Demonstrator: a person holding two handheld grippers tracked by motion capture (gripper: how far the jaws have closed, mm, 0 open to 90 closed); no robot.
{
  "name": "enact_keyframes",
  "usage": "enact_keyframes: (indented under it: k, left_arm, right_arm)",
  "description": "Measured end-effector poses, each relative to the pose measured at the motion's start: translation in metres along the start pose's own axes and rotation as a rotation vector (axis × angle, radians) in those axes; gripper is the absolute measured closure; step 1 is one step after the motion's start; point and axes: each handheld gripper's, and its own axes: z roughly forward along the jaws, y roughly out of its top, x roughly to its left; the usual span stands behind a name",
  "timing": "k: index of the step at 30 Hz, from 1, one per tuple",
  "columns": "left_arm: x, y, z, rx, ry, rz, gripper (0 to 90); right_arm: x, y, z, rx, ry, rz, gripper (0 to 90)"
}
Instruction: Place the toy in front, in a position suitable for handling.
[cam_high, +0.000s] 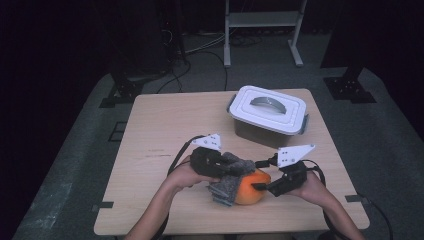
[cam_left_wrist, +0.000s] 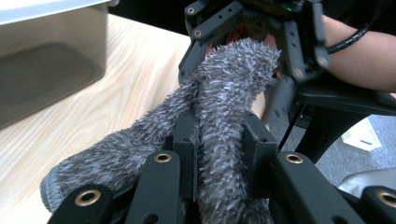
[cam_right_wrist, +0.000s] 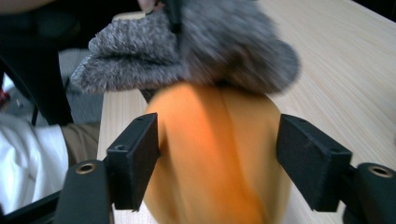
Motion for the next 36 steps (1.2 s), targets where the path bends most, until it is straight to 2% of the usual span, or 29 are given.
enact_keyframes:
  k: [2,4,7,11,15,18,19,21,26,31,34,36]
  left_arm:
    - [-0.001,0.003,0.003,0.014,0.005,0.009,71.0]
    - [0.0,0.002,0.002,0.015,0.003,0.011,71.0]
    - [0.002,-0.004,-0.002,0.008,0.005,-0.007,71.0]
    - [0.007,-0.015,-0.005,0.021,0.015,-0.032,70.9]
    - [0.01,-0.022,-0.002,-0.005,-0.009,-0.056,70.6]
    - [0.009,-0.021,-0.001,-0.014,-0.028,-0.052,70.8]
    - [0.009,-0.021,-0.002,-0.014,-0.029,-0.05,70.8]
    - [0.008,-0.02,-0.005,-0.01,-0.023,-0.043,71.3]
    - [0.009,-0.02,-0.02,-0.025,0.002,-0.051,71.6]
    - [0.008,-0.018,-0.041,-0.041,0.032,-0.043,71.6]
    - [0.009,-0.022,-0.044,-0.028,0.051,-0.053,71.5]
    - [0.011,-0.027,-0.043,-0.029,0.041,-0.066,71.5]
  right_arm:
    - [0.003,0.003,0.006,0.043,-0.014,-0.026,27.1]
    - [0.001,-0.001,0.009,0.056,-0.018,-0.005,28.7]
    - [-0.005,-0.01,0.01,0.047,0.01,0.047,34.4]
    - [-0.011,-0.018,0.004,0.042,0.02,0.057,35.5]
    - [-0.013,-0.024,0.001,0.029,0.027,0.078,39.4]
    - [-0.009,-0.021,0.002,0.03,0.018,0.055,53.0]
    - [-0.007,-0.019,0.002,0.033,0.013,0.035,57.0]
    - [-0.006,-0.015,0.004,0.031,0.017,0.026,62.4]
    - [-0.01,-0.008,0.009,-0.024,0.042,0.042,65.2]
    - [-0.011,0.003,0.026,-0.06,0.073,0.033,65.4]
    - [-0.012,0.007,0.037,-0.056,0.073,0.019,65.0]
    - [-0.013,0.005,0.042,-0.037,0.071,0.01,64.6]
